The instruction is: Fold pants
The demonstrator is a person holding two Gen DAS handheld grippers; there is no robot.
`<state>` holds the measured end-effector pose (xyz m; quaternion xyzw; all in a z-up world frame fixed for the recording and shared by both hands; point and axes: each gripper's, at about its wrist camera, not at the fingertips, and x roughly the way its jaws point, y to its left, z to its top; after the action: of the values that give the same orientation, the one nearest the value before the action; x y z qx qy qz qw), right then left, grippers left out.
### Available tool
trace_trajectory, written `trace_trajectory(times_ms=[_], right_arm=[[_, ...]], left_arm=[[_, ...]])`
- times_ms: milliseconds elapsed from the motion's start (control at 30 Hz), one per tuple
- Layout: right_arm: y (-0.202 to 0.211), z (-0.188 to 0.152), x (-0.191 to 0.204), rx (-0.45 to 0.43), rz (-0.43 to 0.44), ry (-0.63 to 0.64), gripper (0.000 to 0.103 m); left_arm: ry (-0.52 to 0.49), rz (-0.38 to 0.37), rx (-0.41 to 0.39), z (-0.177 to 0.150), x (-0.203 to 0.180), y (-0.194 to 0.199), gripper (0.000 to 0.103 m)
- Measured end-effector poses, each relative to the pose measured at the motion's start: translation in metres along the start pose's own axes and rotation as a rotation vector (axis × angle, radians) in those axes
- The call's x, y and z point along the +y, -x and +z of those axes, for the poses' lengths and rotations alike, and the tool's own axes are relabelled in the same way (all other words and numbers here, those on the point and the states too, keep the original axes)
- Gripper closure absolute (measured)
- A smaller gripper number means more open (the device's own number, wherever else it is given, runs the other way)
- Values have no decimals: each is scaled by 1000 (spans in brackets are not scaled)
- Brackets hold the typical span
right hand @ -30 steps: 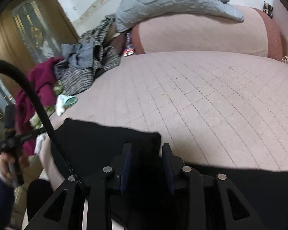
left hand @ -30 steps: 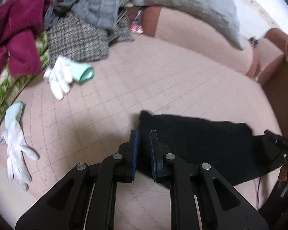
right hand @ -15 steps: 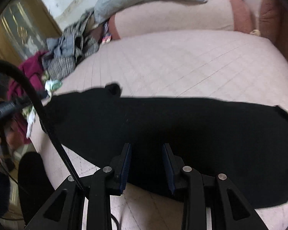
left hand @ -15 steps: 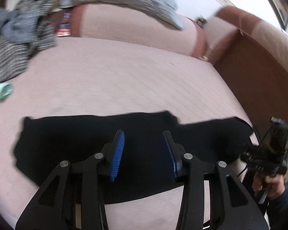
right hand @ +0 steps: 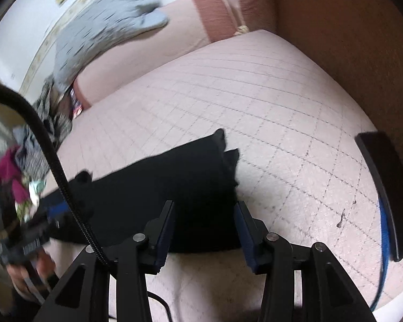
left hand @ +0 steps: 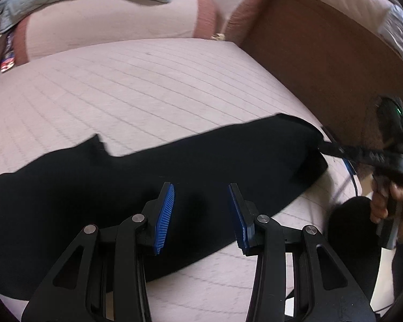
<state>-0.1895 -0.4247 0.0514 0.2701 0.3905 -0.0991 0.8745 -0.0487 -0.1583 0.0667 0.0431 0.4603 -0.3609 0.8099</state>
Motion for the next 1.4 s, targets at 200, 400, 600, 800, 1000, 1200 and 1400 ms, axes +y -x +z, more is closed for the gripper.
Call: trace_trajectory(times_ms=[200, 400, 600, 800, 1000, 1200, 1400], right_arm=[[-30, 12, -1, -3, 84, -81, 86], [8, 16, 27, -99, 142, 27, 99], [11, 5, 25, 18, 27, 85, 98], [-17, 2, 24, 137, -115, 77, 63], [16, 13, 42, 3, -218, 184, 59], [-9, 24, 91, -50, 18, 324, 59], [-68, 23, 150, 36, 263, 441, 59]], left_arm=[[-5, -12, 47, -7, -16, -25, 63], [10, -28, 46, -8, -13, -12, 63], [31, 1, 31, -12, 3, -3, 63], [80, 19, 49, -23, 22, -4, 63], [92, 65, 12, -17, 41, 15, 63], [170, 112, -20, -7, 72, 21, 63], [191, 161, -33, -7, 88, 26, 63]])
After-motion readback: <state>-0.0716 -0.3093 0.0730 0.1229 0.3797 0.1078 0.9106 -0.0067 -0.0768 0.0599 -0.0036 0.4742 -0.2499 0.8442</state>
